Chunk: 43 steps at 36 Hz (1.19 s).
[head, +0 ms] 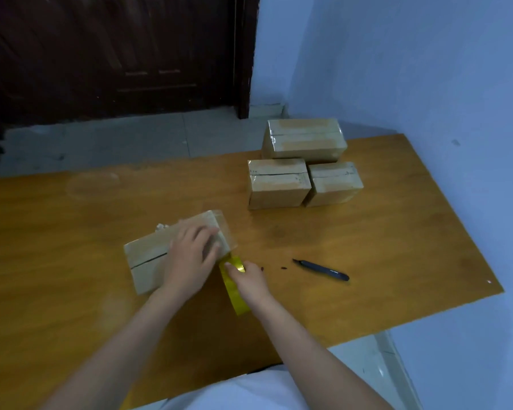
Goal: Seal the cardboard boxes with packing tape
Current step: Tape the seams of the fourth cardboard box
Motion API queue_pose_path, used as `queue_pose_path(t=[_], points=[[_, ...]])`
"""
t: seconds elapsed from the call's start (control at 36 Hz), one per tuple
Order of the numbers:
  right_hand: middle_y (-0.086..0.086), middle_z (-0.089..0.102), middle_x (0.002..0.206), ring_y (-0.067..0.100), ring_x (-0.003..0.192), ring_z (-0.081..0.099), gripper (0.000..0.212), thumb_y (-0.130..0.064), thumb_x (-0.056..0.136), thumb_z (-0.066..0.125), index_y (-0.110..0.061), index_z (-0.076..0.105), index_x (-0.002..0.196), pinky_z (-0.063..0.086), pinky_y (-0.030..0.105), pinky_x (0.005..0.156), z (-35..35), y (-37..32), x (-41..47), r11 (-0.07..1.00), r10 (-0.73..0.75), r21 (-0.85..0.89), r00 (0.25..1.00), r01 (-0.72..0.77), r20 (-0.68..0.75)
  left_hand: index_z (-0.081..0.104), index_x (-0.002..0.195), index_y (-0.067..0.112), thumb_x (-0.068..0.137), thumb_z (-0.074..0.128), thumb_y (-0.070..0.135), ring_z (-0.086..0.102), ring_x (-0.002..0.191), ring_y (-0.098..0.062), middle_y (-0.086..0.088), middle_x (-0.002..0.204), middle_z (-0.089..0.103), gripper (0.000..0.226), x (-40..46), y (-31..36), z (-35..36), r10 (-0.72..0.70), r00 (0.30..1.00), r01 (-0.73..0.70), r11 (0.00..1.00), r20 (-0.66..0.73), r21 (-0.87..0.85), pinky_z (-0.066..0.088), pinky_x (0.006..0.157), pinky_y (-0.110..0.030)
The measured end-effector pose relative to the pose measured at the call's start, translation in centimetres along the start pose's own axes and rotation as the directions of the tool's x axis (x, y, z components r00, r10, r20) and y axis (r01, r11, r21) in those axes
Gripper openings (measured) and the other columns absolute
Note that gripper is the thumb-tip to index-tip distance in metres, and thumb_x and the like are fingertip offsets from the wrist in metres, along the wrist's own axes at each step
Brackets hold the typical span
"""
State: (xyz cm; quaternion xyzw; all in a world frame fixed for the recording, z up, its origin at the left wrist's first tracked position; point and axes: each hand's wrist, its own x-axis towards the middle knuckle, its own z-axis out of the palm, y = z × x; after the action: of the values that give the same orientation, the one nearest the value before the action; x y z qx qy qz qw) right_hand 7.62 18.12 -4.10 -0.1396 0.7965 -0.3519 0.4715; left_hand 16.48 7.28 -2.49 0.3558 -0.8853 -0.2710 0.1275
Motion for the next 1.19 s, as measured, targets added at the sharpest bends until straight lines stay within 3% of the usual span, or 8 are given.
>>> queue_pose_path(t=[0.11, 0.36, 0.56, 0.69, 0.92, 1.06, 1.14, 1.19], points=[[0.002, 0.056, 0.076, 0.018, 0.070, 0.054, 0.023, -0.037, 0.088, 0.057, -0.014, 0.059, 0.087, 0.037, 0.029, 0.063, -0.4, -0.4, -0.6, 0.998, -0.028, 0.052, 0.999, 0.026, 0.038, 0.056, 0.128, 0.021, 0.091, 0.031, 0.052, 0.037, 0.121, -0.020, 0.001, 0.131, 0.049, 0.054, -1.2, -1.5, 0.9, 0.078, 0.995, -0.083, 0.994, 0.067, 0.073, 0.039, 0.098, -0.041], [0.003, 0.054, 0.072, 0.013, 0.061, 0.051, 0.022, -0.028, 0.094, 0.057, -0.012, 0.059, 0.079, 0.037, 0.025, 0.055, -1.5, 1.1, -1.7, 0.998, -0.018, 0.061, 0.998, 0.014, 0.054, 0.064, 0.119, 0.012, 0.092, 0.039, 0.038, 0.043, 0.110, -0.027, -0.009, 0.119, 0.059, 0.046, -1.4, -2.0, 1.6, 0.239, 0.971, -0.232, 0.912, 0.020, 0.338, 0.049, 0.088, -0.044], [0.007, 0.051, 0.073, 0.020, 0.071, 0.050, 0.031, -0.038, 0.090, 0.060, -0.011, 0.056, 0.076, 0.034, 0.030, 0.063, 0.4, 1.1, -1.2, 0.999, 0.019, -0.033, 0.996, -0.022, -0.090, 0.063, 0.122, 0.012, 0.093, 0.041, 0.040, 0.049, 0.112, -0.027, -0.007, 0.120, 0.059, 0.046, -1.2, -2.5, 1.7, 0.246, 0.967, -0.253, 0.925, 0.060, 0.284, 0.046, 0.095, -0.045], [0.016, 0.060, 0.115, 0.034, 0.110, 0.056, 0.050, -0.041, 0.093, 0.056, 0.003, 0.056, 0.118, 0.044, 0.035, 0.089, -0.1, 0.6, -0.8, 0.983, 0.110, -0.135, 0.989, -0.123, -0.104, 0.063, 0.123, 0.013, 0.094, 0.042, 0.039, 0.050, 0.112, -0.027, -0.007, 0.120, 0.061, 0.045, -1.3, -2.6, 1.8, 0.255, 0.966, -0.254, 0.927, 0.031, 0.275, 0.038, 0.101, -0.043], [0.019, 0.058, 0.127, 0.035, 0.117, 0.054, 0.063, -0.053, 0.095, 0.042, 0.002, 0.055, 0.125, 0.044, 0.038, 0.097, 0.2, 0.6, -0.5, 0.981, 0.111, -0.151, 0.992, -0.120, -0.067, 0.059, 0.129, 0.010, 0.092, 0.032, 0.046, 0.051, 0.126, -0.030, -0.009, 0.132, 0.059, 0.058, -2.1, -0.3, 2.3, 0.056, 0.996, -0.080, 0.924, 0.075, 0.373, 0.039, 0.103, -0.050], [0.011, 0.048, 0.140, 0.028, 0.130, 0.043, 0.066, -0.055, 0.099, 0.015, -0.010, 0.048, 0.135, 0.033, 0.035, 0.102, -0.7, 1.7, -0.9, 0.994, 0.107, -0.014, 0.994, -0.107, 0.015, 0.041, 0.144, 0.007, 0.081, 0.015, 0.077, 0.031, 0.140, -0.030, -0.010, 0.149, 0.041, 0.098, -3.0, 0.1, 3.1, -0.010, 0.985, -0.075, 0.872, 0.170, 0.485, 0.011, 0.113, -0.049], [0.010, 0.050, 0.131, 0.027, 0.125, 0.047, 0.058, -0.051, 0.099, 0.025, -0.008, 0.048, 0.131, 0.035, 0.034, 0.099, -2.6, 3.2, -0.6, 1.000, 0.026, -0.001, 0.998, -0.026, -0.059, 0.031, 0.148, 0.010, 0.076, 0.002, 0.084, 0.018, 0.145, -0.027, -0.007, 0.155, 0.030, 0.107, -2.9, 0.4, 3.1, -0.054, 0.985, -0.038, 0.862, 0.166, 0.505, -0.006, 0.114, -0.044], [0.011, 0.049, 0.122, 0.029, 0.116, 0.049, 0.043, -0.041, 0.098, 0.042, -0.005, 0.052, 0.119, 0.038, 0.033, 0.093, -5.0, 4.9, 0.3, 0.976, -0.077, -0.214, 0.977, 0.033, -0.199, 0.022, 0.151, 0.013, 0.073, 0.006, 0.084, 0.008, 0.147, -0.023, -0.003, 0.158, 0.021, 0.107, -2.8, 0.5, 3.0, -0.067, 0.981, -0.032, 0.867, 0.180, 0.497, -0.010, 0.114, -0.042]])
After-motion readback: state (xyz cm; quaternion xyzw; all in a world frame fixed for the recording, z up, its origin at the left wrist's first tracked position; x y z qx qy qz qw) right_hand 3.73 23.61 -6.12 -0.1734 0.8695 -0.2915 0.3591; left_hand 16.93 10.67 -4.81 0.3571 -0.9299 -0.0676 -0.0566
